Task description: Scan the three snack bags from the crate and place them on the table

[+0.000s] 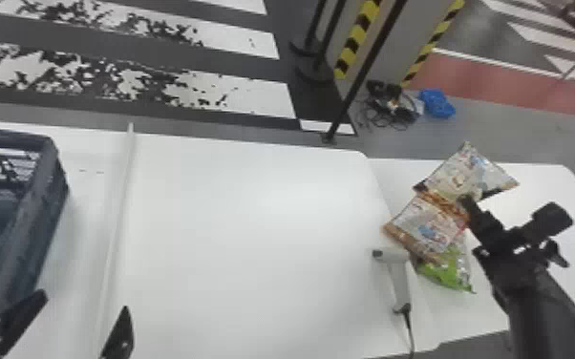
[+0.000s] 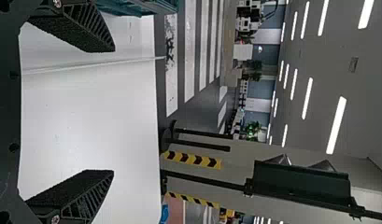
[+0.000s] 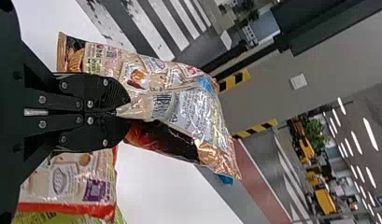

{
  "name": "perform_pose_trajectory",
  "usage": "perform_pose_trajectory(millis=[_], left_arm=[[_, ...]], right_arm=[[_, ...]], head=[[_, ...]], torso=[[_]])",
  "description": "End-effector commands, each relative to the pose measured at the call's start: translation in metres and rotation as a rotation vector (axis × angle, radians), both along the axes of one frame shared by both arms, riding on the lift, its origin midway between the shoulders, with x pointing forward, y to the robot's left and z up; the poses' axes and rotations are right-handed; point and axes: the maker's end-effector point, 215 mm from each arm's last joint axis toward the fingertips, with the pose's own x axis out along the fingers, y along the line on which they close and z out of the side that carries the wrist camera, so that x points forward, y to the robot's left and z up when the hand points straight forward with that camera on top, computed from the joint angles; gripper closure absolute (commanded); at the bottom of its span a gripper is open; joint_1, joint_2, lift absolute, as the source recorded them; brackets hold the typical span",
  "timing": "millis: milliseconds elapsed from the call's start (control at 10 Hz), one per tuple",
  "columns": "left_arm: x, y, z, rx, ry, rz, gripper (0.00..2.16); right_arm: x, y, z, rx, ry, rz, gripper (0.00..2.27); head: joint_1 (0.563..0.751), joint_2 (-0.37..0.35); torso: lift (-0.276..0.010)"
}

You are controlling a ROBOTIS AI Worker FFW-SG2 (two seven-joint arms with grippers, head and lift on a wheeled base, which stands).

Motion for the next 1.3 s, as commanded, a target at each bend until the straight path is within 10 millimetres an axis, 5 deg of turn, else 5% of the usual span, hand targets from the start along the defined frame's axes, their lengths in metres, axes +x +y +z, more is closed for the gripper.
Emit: perform_pose_trajectory(millis=[0,200,300,500,1000,1200], left_arm=[[-0.002,0.003,0.003,-0.002,-0.02,0.003,0.06],[-0.002,0.001,0.003,-0.007,-0.022,0.0,0.06],[-0.002,0.0,0.004,-0.009,-0.026,-0.003,0.06],[-0.002,-0.002,0.006,-0.011,-0.03,-0.006,0.06],[-0.006,-0.013,0.011,-0.026,-0.038,-0.021,0.06],[-0.007,-0.018,0.012,-0.029,-0.041,-0.026,0.06]], right_arm=[[-0.005,-0.022,-0.011,-0.01,0.073,-0.06,2.16],[-0.018,-0.021,-0.039,-0.037,0.201,-0.087,2.13],[-0.026,-0.016,-0.055,-0.02,0.259,-0.096,1.84],[-0.04,-0.006,-0.08,0.028,0.346,-0.102,0.0],[-0.046,-0.007,-0.065,0.062,0.337,-0.092,0.05],[-0.08,0.009,-0.067,0.127,0.326,-0.062,0.05]], head=[[0.695,-0.35],[0.695,-0.35],[0.695,-0.35],[0.695,-0.35],[0.695,-0.35],[0.695,-0.35]], torso=[[-0.037],[-0.037],[-0.037],[-0.037],[-0.037],[-0.037]])
